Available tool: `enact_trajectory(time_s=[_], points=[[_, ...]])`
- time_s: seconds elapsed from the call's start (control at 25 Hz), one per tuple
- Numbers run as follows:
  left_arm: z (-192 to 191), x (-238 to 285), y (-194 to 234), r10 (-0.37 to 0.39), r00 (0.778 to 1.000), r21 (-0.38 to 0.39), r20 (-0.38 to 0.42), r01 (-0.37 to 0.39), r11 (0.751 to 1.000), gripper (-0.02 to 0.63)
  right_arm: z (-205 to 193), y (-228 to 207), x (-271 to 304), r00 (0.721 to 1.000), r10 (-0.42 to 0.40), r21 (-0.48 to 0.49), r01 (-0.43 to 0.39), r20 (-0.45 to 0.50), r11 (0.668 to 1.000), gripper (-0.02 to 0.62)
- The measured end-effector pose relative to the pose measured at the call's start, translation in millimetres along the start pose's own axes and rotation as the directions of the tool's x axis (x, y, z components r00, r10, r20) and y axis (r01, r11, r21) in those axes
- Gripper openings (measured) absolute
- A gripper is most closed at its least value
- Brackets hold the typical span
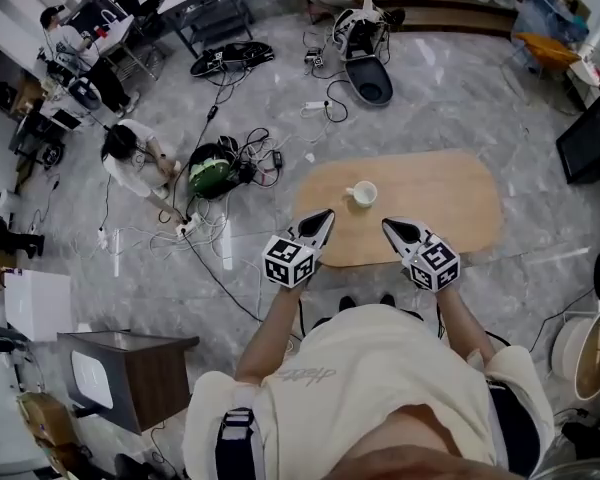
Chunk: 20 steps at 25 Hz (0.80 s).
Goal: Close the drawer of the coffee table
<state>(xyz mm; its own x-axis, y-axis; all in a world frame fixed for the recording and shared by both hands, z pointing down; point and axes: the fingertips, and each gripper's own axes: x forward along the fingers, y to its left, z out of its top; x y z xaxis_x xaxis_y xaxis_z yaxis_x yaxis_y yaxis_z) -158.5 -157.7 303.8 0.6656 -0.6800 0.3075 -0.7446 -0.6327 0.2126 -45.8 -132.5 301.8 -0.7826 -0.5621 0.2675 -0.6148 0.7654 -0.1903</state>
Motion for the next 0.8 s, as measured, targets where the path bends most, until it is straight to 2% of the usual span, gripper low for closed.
enact_trajectory(time_s=[0.48, 0.8], points=[[42.7, -9.9, -20.5, -0.012, 0.995, 0.017, 0.097, 0.010, 1.000, 0.005, 57.4, -10.3, -36.6, 0.987, -0.111, 0.001, 0.112, 0.116, 0.994, -0.005], [83.0, -21.4, -35.5, -0.014, 0.982, 0.063, 0.186, 0.002, 0.998, 0.005, 82.4, -0.5, -63.8, 0.973, -0.135, -0.034, 0.143, 0.187, 0.989, -0.005]])
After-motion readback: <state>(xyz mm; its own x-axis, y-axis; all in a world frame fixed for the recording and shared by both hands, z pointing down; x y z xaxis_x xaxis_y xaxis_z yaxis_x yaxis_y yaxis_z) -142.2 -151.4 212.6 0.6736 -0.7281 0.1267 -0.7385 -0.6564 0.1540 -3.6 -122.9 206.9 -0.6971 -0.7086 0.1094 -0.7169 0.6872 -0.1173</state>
